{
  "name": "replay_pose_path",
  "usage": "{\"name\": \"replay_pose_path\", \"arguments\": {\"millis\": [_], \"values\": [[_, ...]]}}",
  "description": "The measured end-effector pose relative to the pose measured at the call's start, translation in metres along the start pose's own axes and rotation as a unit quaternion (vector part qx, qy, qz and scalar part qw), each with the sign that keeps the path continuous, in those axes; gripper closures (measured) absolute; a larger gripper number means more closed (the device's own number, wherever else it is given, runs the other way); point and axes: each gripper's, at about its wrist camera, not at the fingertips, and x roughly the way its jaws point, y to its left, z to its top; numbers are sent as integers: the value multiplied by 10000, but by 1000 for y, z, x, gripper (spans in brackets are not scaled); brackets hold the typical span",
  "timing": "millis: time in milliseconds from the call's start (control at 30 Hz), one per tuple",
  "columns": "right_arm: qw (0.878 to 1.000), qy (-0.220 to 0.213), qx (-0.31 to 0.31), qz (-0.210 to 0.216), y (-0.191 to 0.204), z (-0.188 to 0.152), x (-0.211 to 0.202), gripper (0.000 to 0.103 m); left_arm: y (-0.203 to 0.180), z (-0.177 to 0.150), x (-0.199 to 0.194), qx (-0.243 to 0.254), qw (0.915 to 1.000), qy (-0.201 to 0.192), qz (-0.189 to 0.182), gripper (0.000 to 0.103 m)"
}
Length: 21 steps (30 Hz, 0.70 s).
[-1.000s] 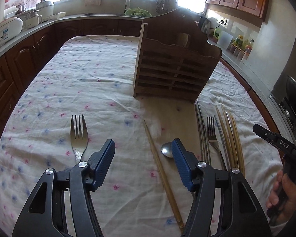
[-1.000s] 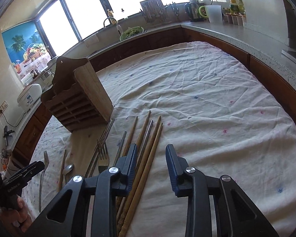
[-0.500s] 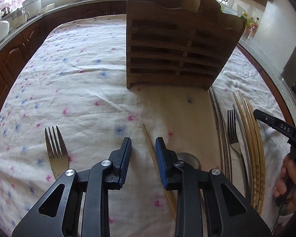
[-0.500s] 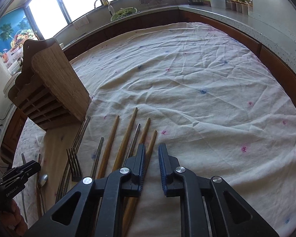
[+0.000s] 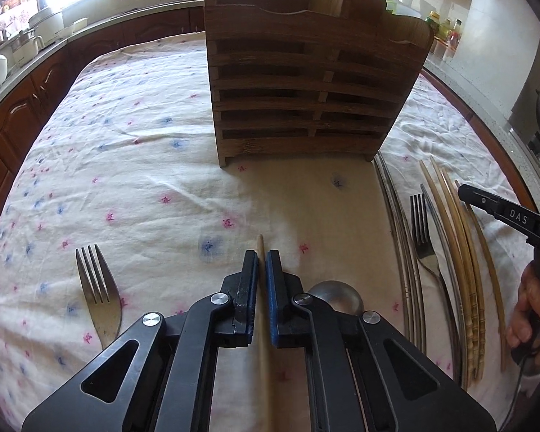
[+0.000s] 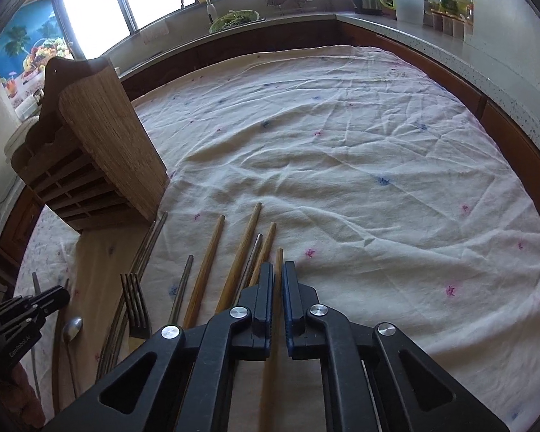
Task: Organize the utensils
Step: 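Lower the left tool and grasp a bamboo chopstick while the right tool grasps another chopstick, then lift the chopstick in the left tool over the holder while the right tool carries its chopstick there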
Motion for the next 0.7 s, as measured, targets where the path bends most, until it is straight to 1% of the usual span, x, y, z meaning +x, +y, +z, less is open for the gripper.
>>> {"name": "replay_pose_path", "arguments": {"millis": [67, 167, 300, 367, 500, 700], "values": [[9995, -106, 95, 277, 2, -1, -14, 98, 2, -1, -9, -18, 10000, -70, -59, 99], [9975, -314, 147, 619, 11, 1, -40, 98, 6, -2, -28, -104, 9993, -220, -291, 99], [9938, -628, 103, 915, 23, 10, -73, 98, 8, 0, -64, -143, 9969, -564, -529, 99], [9916, -790, 65, 1018, 30, 15, -88, 98, 9, 3, -84, -136, 9950, -758, -643, 99], [9865, -1160, -48, 1155, 43, 26, -118, 98, 10, 10, -120, -85, 9908, -1133, -732, 99], [9782, -1621, -251, 1275, 59, 41, -156, 98, 14, 16, -159, -69, 9842, -1571, -815, 99]]}}
